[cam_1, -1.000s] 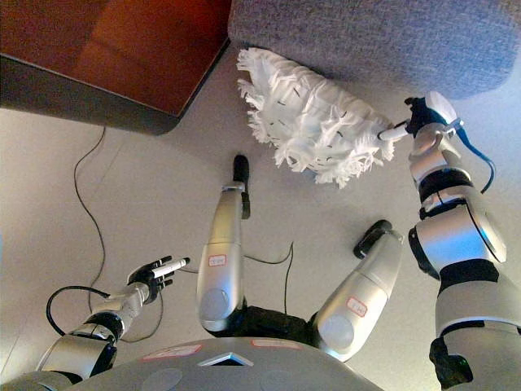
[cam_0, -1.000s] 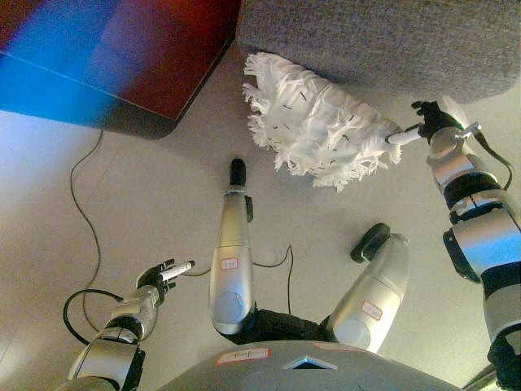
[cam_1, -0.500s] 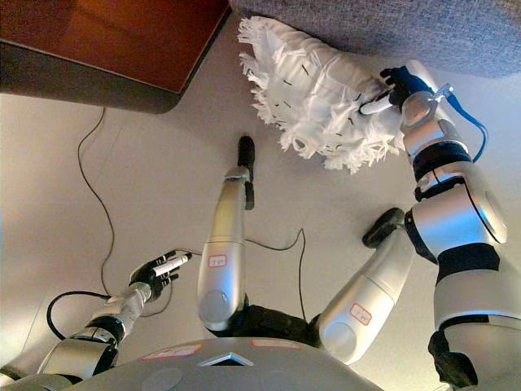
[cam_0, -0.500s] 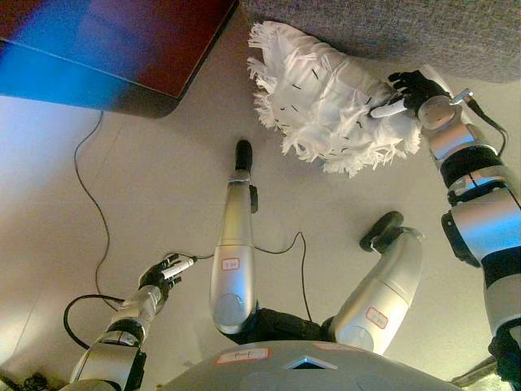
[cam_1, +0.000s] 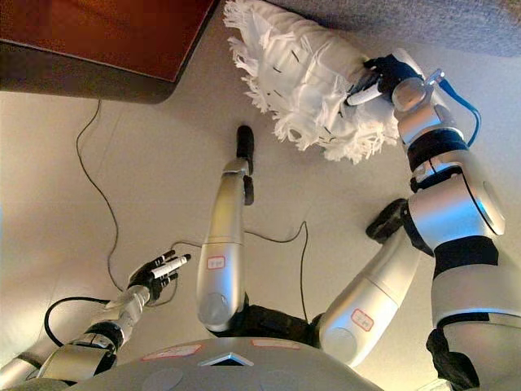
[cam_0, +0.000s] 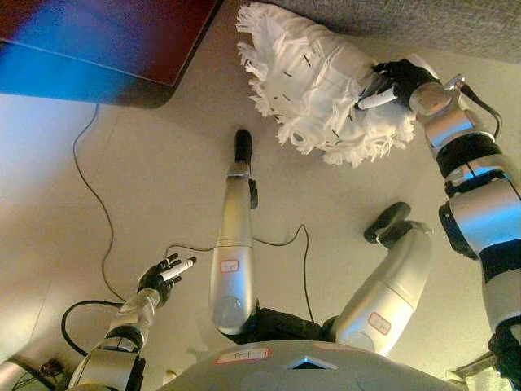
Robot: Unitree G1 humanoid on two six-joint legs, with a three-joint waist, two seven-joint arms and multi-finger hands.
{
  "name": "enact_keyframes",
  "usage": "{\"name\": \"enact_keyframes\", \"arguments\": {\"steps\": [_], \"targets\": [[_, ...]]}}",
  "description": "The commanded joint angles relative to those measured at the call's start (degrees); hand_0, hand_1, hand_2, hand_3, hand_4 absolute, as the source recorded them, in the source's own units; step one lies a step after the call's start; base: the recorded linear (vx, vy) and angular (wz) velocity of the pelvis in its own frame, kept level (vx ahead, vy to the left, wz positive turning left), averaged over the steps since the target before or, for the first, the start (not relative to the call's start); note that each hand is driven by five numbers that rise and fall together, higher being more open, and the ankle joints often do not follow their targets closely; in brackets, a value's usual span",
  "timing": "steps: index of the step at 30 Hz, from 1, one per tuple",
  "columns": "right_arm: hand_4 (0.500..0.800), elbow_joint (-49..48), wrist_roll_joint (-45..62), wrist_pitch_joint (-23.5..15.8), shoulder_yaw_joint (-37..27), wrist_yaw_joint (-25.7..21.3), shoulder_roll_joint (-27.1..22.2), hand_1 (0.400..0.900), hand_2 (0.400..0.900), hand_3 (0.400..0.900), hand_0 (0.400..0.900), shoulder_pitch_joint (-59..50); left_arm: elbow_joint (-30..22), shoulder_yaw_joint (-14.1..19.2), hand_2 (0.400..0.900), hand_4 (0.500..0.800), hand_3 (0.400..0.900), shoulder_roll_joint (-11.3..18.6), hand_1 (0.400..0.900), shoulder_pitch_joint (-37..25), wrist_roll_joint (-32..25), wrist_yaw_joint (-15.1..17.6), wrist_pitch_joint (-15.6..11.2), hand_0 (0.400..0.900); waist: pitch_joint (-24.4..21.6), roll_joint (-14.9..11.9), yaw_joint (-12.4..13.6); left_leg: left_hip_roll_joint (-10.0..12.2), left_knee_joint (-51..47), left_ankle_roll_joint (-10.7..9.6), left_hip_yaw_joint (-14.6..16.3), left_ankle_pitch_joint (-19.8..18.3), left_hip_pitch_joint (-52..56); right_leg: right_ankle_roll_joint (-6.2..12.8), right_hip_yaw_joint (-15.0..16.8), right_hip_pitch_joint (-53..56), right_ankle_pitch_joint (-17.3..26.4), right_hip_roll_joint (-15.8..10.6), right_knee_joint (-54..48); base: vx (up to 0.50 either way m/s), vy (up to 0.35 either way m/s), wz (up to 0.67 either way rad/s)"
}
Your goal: Pick up the pillow and put it on the sofa.
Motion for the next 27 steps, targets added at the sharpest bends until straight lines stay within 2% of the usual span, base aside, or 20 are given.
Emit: {"name": "enact_keyframes", "arguments": {"steps": [1,3,5,13,20,27], "targets": [[0.5,-4.9,4.9,-5.7,-2.2,2.2,1.0,0.4,0.4,0.4,0.4,-2.2,0.0,0.1,0.9,0.8,0.9,5.0,0.9,9.0,-0.6,0.0,-1.0,0.9,1.0,3.3,2.8,3.6,0.2,1.6,-2.4,-2.7,1.7,-0.12,5.6,-4.5,7.3,-2.1,-3.7,-0.03,-0.001,0.08],[0.5,-4.9,5.7,-7.9,-2.1,1.9,0.6,0.4,0.4,0.4,0.4,-2.7,0.3,0.5,0.9,0.8,0.9,5.0,0.9,9.4,-0.8,-0.2,-2.1,0.9,1.0,3.3,3.0,3.5,1.0,1.6,-2.6,-3.0,0.6,-0.04,5.7,-5.5,7.2,-2.3,-3.1,-0.03,0.01,0.03],[0.5,-5.1,5.5,-8.4,-2.4,0.4,0.5,0.4,0.4,0.4,0.4,-2.8,-0.1,0.6,0.9,0.8,0.9,5.1,0.9,9.5,-0.9,-0.2,-2.4,0.9,1.0,3.3,3.0,3.6,1.3,1.5,-2.6,-3.1,0.4,0.13,5.6,-5.8,7.3,-2.4,-2.9,0.0,0.0,0.0],[0.5,-5.8,5.1,-8.2,-3.6,-2.3,-0.3,0.4,0.4,0.4,0.4,-2.9,-1.8,0.4,0.9,0.8,0.9,4.6,0.9,10.6,-1.3,-0.2,-3.3,0.9,1.0,3.3,2.9,4.4,1.1,1.2,-2.1,-3.1,1.0,0.46,5.2,-4.9,7.7,-2.8,-3.7,-0.04,0.015,-0.02],[0.5,-6.4,6.3,-9.0,-4.4,-1.8,-1.0,0.4,0.4,0.4,0.4,-2.4,-2.5,0.7,0.9,0.8,0.9,4.5,0.9,10.8,-0.2,0.5,-4.1,0.9,1.0,2.2,2.7,5.4,0.2,1.2,-1.4,-3.2,5.0,0.7,3.9,-0.8,8.4,-2.8,-5.8,-0.04,-0.005,-0.07],[0.5,-11.7,8.9,-11.0,-5.4,1.5,-1.4,0.4,0.4,0.4,0.4,0.6,-4.5,0.4,0.9,0.8,0.9,5.1,0.9,9.5,1.4,3.4,-2.5,0.9,1.0,-0.3,1.9,6.6,-3.7,1.1,0.1,-2.7,13.9,0.99,1.5,8.6,9.6,-2.2,-11.6,-0.02,-0.048,-0.13]]}}
